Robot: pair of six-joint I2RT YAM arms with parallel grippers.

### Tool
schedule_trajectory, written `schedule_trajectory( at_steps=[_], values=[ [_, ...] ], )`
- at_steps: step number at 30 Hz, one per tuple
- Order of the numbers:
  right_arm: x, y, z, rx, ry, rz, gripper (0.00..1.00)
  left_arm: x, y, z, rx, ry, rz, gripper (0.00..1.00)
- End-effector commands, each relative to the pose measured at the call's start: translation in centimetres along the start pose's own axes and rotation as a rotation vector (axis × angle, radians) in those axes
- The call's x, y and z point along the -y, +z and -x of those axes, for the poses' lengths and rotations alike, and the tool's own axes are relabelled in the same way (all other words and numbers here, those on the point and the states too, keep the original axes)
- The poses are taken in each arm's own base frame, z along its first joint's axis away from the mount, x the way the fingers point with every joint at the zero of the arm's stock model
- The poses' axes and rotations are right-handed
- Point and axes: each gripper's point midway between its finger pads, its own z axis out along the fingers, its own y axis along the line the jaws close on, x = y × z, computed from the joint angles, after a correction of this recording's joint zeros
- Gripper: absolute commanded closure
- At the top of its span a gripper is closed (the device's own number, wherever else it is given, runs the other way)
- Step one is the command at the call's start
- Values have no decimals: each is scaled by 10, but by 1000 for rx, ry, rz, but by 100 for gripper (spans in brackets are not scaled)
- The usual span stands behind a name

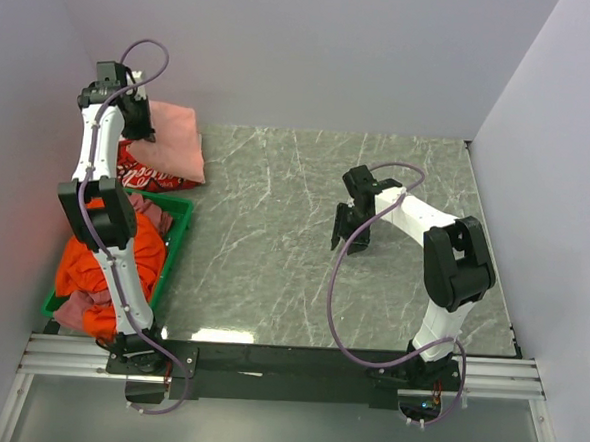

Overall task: Fold and stack the t-shirts
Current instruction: Neatly place the folded tshirt to the corner

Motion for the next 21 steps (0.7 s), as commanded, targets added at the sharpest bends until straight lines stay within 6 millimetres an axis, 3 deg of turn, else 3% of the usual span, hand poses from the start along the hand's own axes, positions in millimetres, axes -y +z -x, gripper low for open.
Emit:
schedule_trajectory(
  at_steps=[1, 8, 11, 12, 13, 14, 16, 21],
  values=[
    [-8, -17, 4, 53, -28, 44, 47, -22, 8, 3, 23, -28, 25, 100],
    [-13, -25, 7, 62, -43, 66, 46, -50, 39, -14, -22, -88, 76, 100],
    [-17, -32, 9, 75, -52, 83, 45, -76, 35, -17, -21, -160, 191, 67],
    [-18, -37, 9, 83, -55, 89, 44, -82, 32, -16, -12, -197, 212, 35],
    [-18, -39, 9, 87, -55, 92, 43, -85, 30, -18, -13, -212, 224, 20],
    [-18, -42, 9, 94, -57, 96, 42, -90, 17, -12, 15, -221, 257, 12],
    [-19, -50, 9, 117, -63, 105, 42, -95, 8, -10, 49, -238, 298, 4],
    [-16, -74, 14, 206, -78, 106, 41, -85, -53, 11, 199, -311, 332, 1]
  ],
)
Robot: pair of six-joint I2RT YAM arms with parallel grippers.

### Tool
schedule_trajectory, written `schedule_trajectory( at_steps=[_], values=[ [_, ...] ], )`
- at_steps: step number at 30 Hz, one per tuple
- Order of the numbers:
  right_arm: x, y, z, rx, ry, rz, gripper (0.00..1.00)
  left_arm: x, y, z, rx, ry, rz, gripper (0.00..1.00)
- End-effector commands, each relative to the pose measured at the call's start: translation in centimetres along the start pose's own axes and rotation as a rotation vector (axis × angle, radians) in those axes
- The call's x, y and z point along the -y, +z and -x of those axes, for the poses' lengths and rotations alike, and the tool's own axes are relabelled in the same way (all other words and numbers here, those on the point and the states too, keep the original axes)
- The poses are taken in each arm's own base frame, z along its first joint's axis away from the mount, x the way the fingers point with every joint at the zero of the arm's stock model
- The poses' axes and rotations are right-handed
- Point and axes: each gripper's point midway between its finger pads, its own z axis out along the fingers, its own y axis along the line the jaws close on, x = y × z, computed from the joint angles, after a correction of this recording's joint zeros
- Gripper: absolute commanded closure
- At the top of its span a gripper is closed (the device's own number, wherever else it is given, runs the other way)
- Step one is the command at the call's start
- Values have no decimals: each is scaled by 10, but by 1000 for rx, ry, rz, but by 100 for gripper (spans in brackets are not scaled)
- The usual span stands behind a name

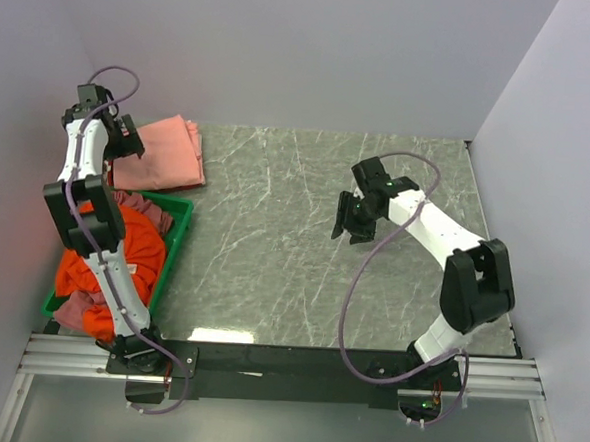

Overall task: Fold and stack the t-shirts
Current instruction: Neatly place the folded tshirt to the corner, then reset both grippers

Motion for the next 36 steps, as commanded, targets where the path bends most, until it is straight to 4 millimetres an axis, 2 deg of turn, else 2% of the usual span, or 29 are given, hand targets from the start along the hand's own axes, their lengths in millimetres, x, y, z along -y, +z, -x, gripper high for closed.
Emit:
schedule_trajectory(
  at_steps=[1, 2, 3, 4, 5, 6, 8, 9, 10, 11, 12, 13, 14, 15, 16, 17, 18, 20, 21, 23, 25, 26, 29, 33, 36],
  values=[
    [-2, -28, 10, 104, -37, 12, 41, 1, -82, 45, 244, -95, 5, 1],
    [-2, -32, 11, 121, -35, 14, 41, 2, -106, 52, 304, -102, -11, 1],
    [-4, -41, 14, 157, -39, 28, 41, 7, -115, 48, 318, -102, -22, 1],
    [-1, -42, 11, 163, -39, 25, 41, 9, -114, 35, 300, -95, -29, 0],
    [1, -44, 12, 179, -38, 22, 41, 11, -137, 35, 344, -96, -52, 1],
    [-1, -53, 14, 216, -38, 34, 41, 17, -144, 32, 358, -101, -79, 1],
    [5, -55, 11, 243, -37, 23, 41, 27, -161, 13, 357, -89, -140, 1],
    [4, -65, 14, 283, -41, 37, 41, 29, -159, -2, 332, -86, -150, 0],
    [8, -66, 11, 290, -40, 31, 41, 33, -164, -10, 334, -76, -168, 0],
    [10, -74, 13, 329, -41, 31, 41, 43, -185, -17, 362, -64, -210, 1],
    [11, -77, 14, 349, -39, 32, 41, 46, -180, -34, 342, -56, -223, 1],
    [14, -78, 11, 357, -41, 28, 41, 51, -185, -41, 346, -53, -244, 1],
    [12, -86, 12, 387, -44, 45, 41, 60, -204, -48, 373, -48, -299, 0],
    [17, -87, 11, 403, -44, 29, 41, 63, -198, -64, 355, -44, -311, 1],
    [18, -89, 10, 412, -43, 29, 41, 65, -203, -70, 361, -44, -325, 1],
    [18, -94, 10, 430, -45, 36, 41, 68, -216, -76, 383, -46, -352, 0],
    [21, -93, 9, 435, -43, 26, 41, 68, -211, -89, 360, -45, -352, 1],
    [23, -97, 6, 451, -40, 33, 41, 73, -221, -102, 360, -52, -392, 1],
    [24, -97, 4, 451, -37, 34, 41, 73, -217, -113, 339, -53, -399, 1],
    [25, -98, 3, 460, -37, 38, 41, 74, -228, -122, 352, -58, -429, 1],
    [26, -104, 4, 483, -49, 34, 41, 78, -227, -138, 335, -64, -456, 0],
    [27, -108, 4, 494, -55, 30, 41, 79, -235, -140, 355, -76, -480, 1],
    [31, -115, 6, 529, -56, 26, 41, 74, -234, -154, 346, -101, -487, 1],
    [30, -113, 3, 533, -42, 45, 41, 72, -227, -177, 298, -74, -475, 1],
    [29, -113, 4, 534, -48, 44, 41, 65, -221, -185, 286, -56, -444, 0]
  ],
)
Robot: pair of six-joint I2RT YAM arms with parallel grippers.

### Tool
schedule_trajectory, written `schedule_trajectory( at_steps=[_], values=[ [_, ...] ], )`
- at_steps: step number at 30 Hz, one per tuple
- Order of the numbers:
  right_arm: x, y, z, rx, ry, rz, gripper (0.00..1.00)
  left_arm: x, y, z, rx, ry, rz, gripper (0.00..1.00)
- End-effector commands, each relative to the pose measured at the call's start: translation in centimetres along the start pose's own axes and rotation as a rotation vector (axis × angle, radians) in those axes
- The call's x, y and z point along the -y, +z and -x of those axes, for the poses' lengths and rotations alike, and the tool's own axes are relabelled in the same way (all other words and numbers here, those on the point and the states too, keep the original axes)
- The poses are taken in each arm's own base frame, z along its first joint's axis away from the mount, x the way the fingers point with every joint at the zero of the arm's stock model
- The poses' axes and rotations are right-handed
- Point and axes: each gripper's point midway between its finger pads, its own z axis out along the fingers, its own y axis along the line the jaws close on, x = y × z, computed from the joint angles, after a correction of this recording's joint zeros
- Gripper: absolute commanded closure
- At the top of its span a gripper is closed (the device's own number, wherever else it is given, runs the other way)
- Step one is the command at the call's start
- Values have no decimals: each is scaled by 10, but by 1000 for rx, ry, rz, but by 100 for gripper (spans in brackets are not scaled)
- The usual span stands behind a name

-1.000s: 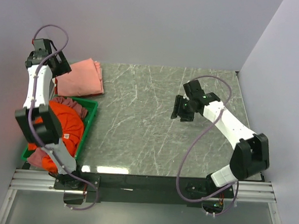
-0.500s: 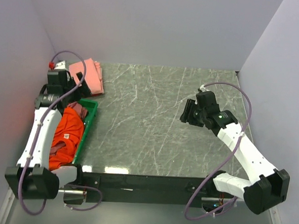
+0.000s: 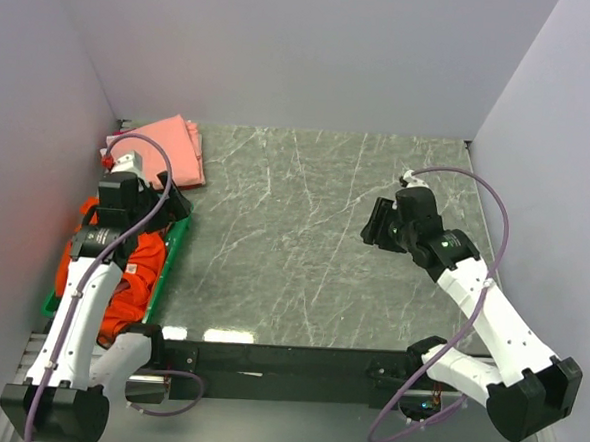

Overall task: Fold and stack the t-shirts
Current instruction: Reset both grippers

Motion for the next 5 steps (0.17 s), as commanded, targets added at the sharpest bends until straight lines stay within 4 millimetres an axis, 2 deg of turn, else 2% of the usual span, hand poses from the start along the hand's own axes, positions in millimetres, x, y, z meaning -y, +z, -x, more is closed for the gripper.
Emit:
schedule_trajectory(
  at_steps=[1, 5],
  values=[
    [0, 1, 9, 43, -11, -4, 41, -4, -2, -5, 1, 2, 11, 1],
    [3, -2, 5, 36, 1, -13, 41, -7, -1, -10, -9, -7, 19, 0]
  ],
)
